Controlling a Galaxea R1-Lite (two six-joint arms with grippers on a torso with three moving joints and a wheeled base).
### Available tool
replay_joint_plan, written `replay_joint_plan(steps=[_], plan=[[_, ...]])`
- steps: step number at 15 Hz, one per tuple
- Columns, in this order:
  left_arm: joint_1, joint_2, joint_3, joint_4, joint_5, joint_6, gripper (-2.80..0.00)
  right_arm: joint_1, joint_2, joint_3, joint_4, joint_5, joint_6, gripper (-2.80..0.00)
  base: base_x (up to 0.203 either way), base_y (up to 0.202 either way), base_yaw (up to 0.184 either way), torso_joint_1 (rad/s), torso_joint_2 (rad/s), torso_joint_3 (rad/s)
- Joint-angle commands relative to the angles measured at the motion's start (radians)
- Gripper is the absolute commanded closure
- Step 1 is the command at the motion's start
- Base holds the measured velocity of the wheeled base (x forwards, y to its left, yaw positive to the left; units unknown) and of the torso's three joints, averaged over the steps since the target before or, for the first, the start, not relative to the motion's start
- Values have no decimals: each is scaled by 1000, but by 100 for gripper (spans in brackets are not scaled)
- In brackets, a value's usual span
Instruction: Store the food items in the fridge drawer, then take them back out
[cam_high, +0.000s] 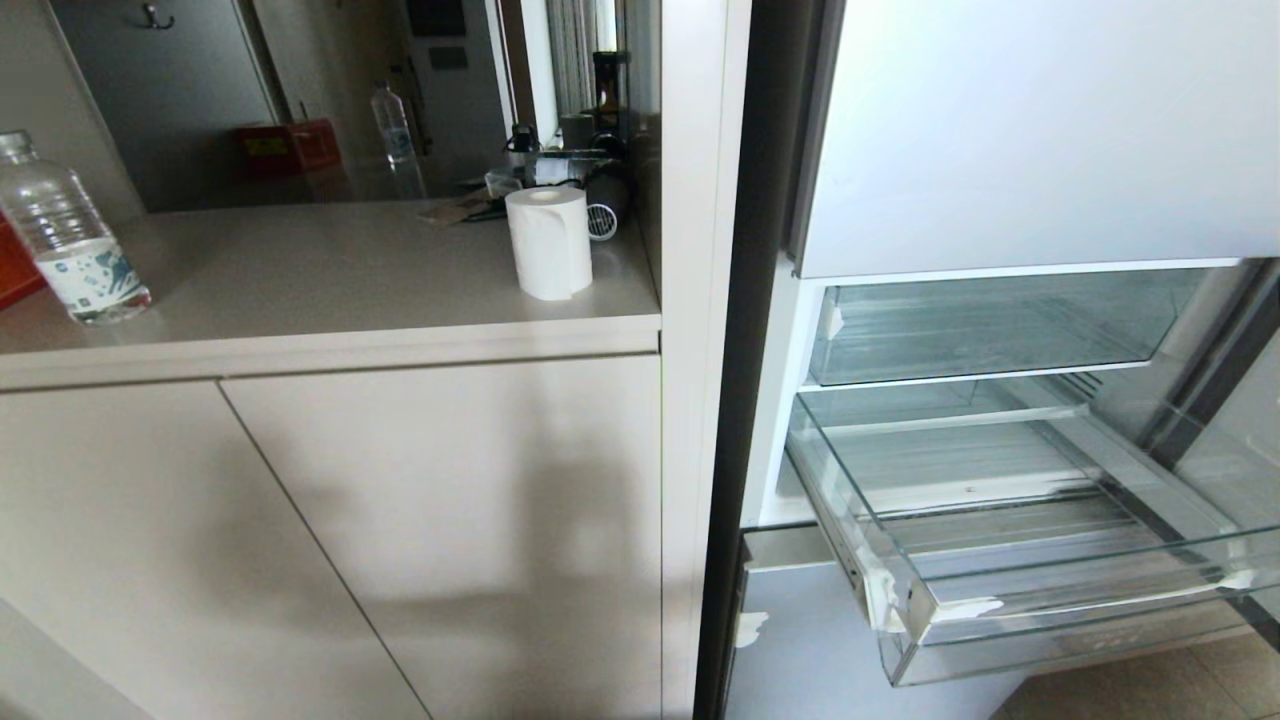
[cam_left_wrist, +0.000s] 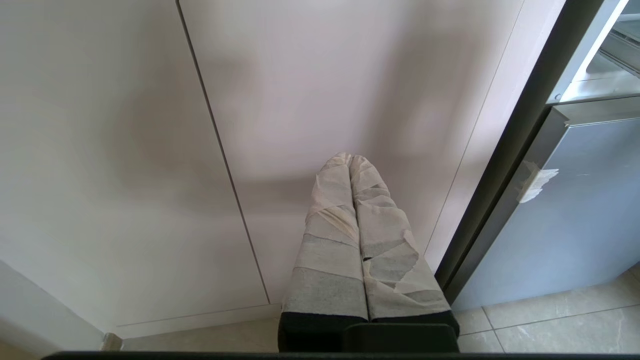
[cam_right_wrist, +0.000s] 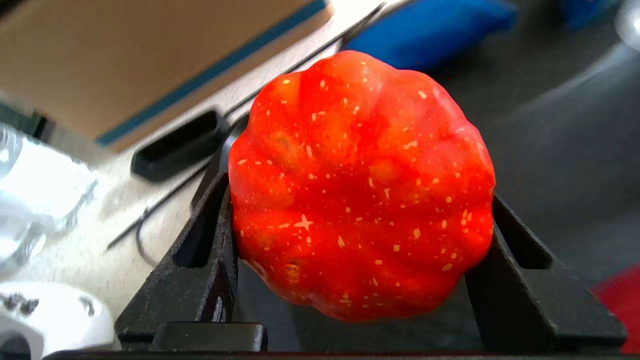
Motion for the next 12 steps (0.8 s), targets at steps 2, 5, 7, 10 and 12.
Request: replay_joint_plan(steps=[2, 5, 7, 10, 12], plan=[[1, 2, 0, 0, 0, 1, 0, 11, 3, 4, -4, 4, -10, 0, 0, 0, 0, 0, 0, 0], [1, 2, 0, 0, 0, 1, 0, 10, 2, 5, -2, 4, -7, -280, 0, 0, 0, 0, 0, 0], [1, 2, 0, 0, 0, 0, 0, 10, -10, 7, -2, 4, -3, -280, 0, 0, 0, 0, 0, 0], [1, 2, 0, 0, 0, 0, 0, 10, -33, 17, 0, 5, 1, -280, 0, 0, 0, 0, 0, 0], [1, 2, 0, 0, 0, 1, 0, 10, -47, 37, 0, 5, 1, -280, 0, 0, 0, 0, 0, 0]])
